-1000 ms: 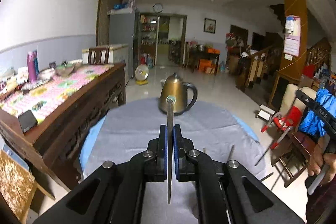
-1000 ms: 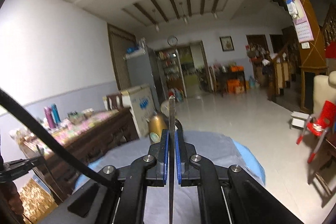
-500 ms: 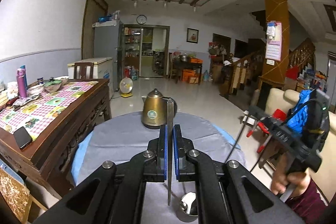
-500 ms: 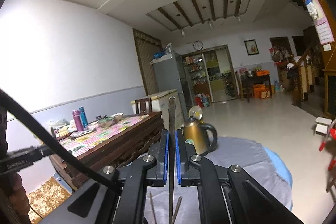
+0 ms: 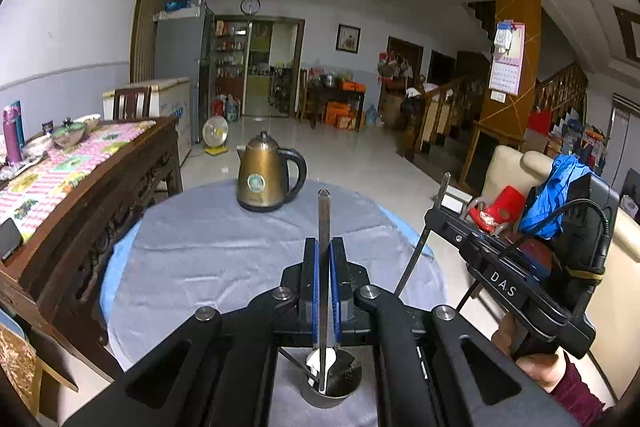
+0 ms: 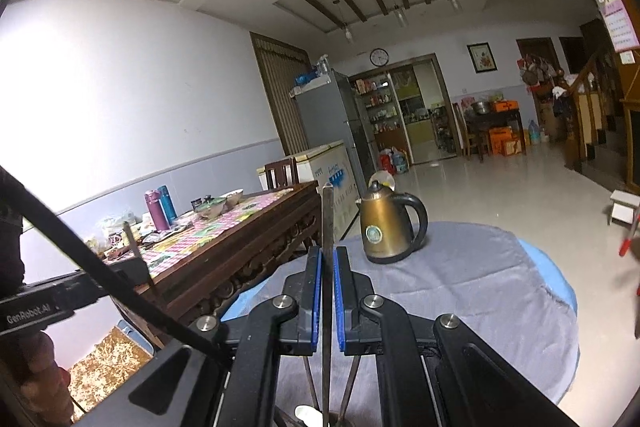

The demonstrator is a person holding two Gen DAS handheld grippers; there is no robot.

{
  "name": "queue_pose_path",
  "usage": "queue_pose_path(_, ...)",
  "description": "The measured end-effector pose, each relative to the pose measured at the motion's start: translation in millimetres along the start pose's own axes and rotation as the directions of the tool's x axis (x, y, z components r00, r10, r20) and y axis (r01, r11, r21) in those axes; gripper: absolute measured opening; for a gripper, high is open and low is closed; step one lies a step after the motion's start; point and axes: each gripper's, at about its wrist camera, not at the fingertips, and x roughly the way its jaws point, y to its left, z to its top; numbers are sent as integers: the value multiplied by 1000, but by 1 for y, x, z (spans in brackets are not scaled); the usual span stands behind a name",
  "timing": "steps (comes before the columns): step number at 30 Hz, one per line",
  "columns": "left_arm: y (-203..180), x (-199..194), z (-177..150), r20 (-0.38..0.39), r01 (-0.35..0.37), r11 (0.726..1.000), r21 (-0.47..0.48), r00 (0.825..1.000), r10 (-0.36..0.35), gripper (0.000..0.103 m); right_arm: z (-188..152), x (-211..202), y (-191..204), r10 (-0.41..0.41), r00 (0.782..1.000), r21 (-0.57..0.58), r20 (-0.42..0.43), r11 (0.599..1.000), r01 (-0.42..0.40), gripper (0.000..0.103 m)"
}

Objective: Organize utensils
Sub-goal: 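Lift both chopsticks and carry them over the metal holder, then lower both held chopsticks into the holder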

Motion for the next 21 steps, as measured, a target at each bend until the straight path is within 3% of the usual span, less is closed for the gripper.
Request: queue_pose_path(21, -12, 12, -12, -42, -42, 999, -2, 998, 42, 5, -23, -12, -10, -30, 999, 32, -33, 999, 31, 7)
